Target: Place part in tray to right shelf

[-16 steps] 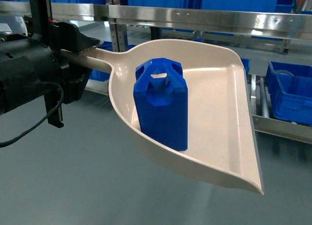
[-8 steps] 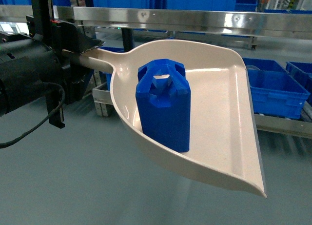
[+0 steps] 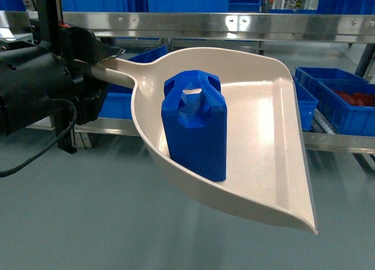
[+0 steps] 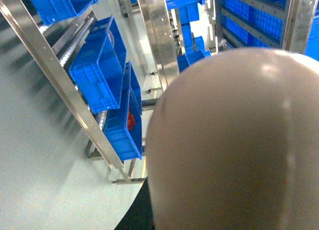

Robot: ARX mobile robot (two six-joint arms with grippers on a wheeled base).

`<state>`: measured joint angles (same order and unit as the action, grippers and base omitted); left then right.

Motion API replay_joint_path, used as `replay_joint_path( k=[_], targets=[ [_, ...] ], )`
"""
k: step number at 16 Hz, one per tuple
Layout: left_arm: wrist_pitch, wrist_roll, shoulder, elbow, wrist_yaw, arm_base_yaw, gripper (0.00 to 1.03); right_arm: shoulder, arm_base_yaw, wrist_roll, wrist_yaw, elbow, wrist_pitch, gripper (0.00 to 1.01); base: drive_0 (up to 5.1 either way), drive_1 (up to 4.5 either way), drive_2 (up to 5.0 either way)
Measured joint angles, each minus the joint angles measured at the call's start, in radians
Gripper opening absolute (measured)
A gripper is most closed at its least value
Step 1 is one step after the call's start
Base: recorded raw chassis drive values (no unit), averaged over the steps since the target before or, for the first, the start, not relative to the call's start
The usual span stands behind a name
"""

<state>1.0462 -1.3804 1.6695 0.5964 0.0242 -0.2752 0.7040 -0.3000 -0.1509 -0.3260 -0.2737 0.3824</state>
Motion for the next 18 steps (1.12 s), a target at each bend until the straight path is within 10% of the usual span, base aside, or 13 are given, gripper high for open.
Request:
replay_joint_path(
  k=[18],
  targets=[
    [0.000, 0.000, 0.000, 0.000, 0.001, -0.001, 0.18, -0.001, 0.000, 0.000, -0.002, 0.000, 0.000, 0.98, -0.9, -0.90, -0.9]
  ],
)
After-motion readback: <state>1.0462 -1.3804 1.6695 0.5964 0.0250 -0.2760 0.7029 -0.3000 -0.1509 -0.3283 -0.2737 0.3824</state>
